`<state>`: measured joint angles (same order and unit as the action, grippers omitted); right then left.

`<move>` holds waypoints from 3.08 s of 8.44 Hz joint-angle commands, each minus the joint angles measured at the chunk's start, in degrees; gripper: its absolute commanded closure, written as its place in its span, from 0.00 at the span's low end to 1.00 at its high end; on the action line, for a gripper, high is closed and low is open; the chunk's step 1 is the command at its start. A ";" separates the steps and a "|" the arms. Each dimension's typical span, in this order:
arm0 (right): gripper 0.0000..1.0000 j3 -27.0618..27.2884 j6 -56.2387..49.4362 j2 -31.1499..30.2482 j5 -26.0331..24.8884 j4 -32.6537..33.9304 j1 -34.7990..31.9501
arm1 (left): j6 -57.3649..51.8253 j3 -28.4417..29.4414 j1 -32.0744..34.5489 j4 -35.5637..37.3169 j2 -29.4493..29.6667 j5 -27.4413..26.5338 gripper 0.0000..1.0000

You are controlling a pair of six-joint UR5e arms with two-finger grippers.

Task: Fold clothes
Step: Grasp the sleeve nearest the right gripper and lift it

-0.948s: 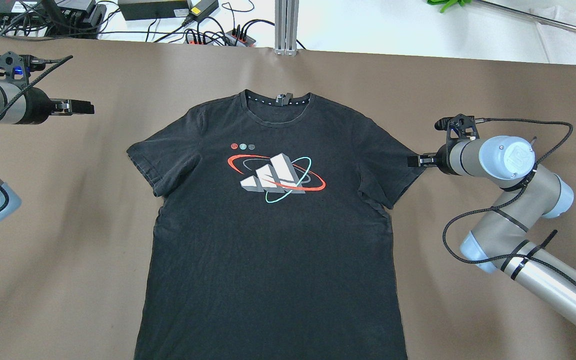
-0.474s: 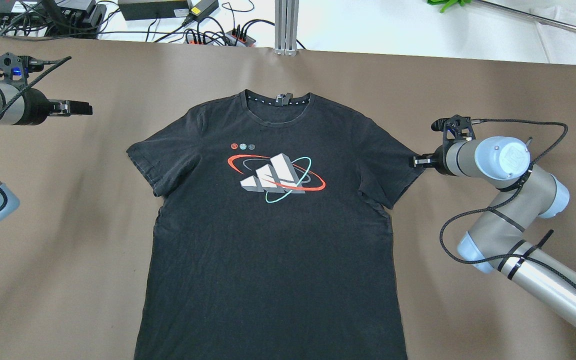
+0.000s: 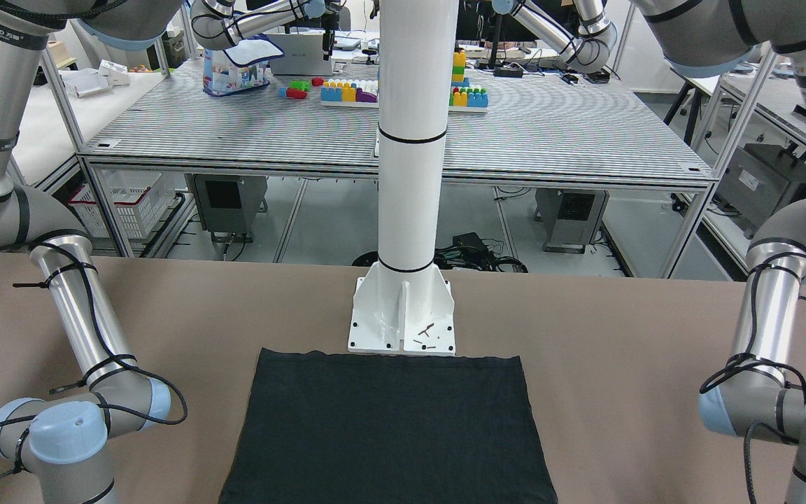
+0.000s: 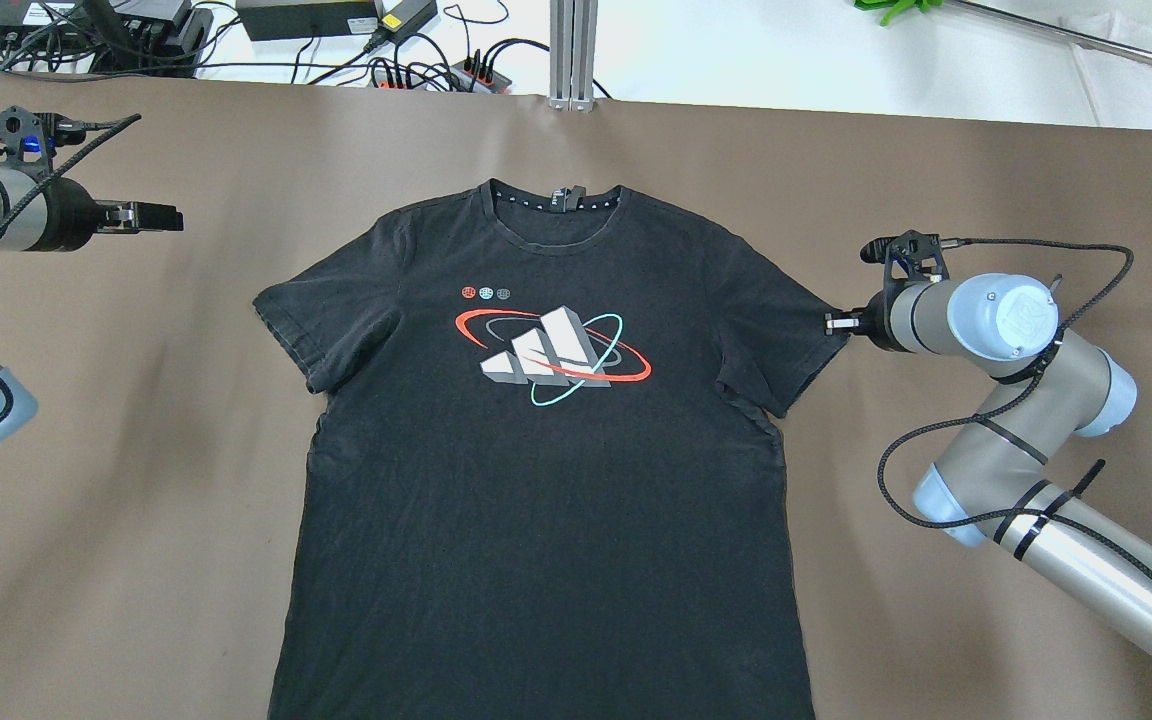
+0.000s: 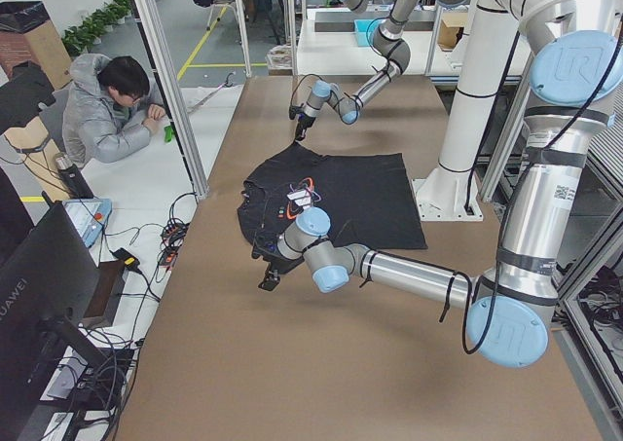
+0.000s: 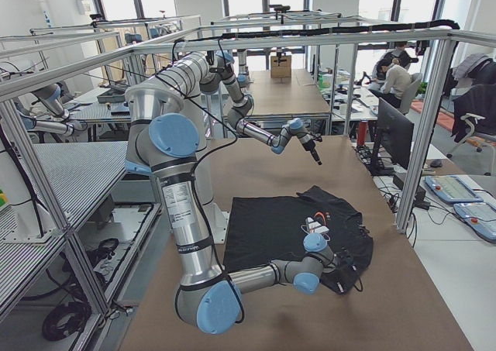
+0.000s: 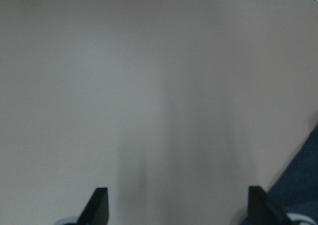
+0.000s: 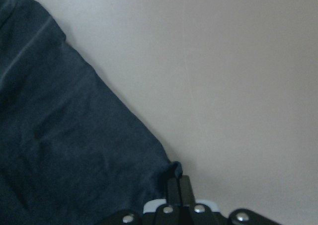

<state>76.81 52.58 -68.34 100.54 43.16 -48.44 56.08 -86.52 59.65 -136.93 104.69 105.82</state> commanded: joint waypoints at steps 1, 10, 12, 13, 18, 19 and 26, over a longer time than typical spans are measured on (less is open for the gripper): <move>1.00 2.28 0.07 0.75 1.67 0.26 -0.69 | 0.09 -0.06 -0.06 0.00 0.16 0.00 0.00; 1.00 6.24 13.15 11.46 1.59 0.70 1.75 | -0.09 0.03 -0.06 0.00 -0.19 -0.43 0.00; 1.00 6.07 14.57 12.79 -1.20 0.70 5.79 | 0.00 0.12 -0.06 0.00 -0.27 -1.58 0.00; 1.00 5.98 14.49 12.79 -4.01 0.70 6.59 | 0.00 0.47 -0.06 0.00 -0.27 -1.58 0.00; 1.00 2.13 14.48 16.46 -6.23 0.61 7.39 | 0.00 0.47 -0.15 0.00 -0.27 -1.67 0.00; 1.00 0.55 14.48 17.44 -7.36 0.61 7.39 | 0.00 0.47 -0.15 0.00 -0.19 -1.58 0.00; 0.06 -1.67 14.48 19.21 -9.65 0.26 7.48 | 0.00 1.00 -0.15 -0.09 0.25 -1.58 0.00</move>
<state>75.17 67.06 -49.09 91.62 43.69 -40.97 56.08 -85.60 59.50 -136.97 104.89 104.24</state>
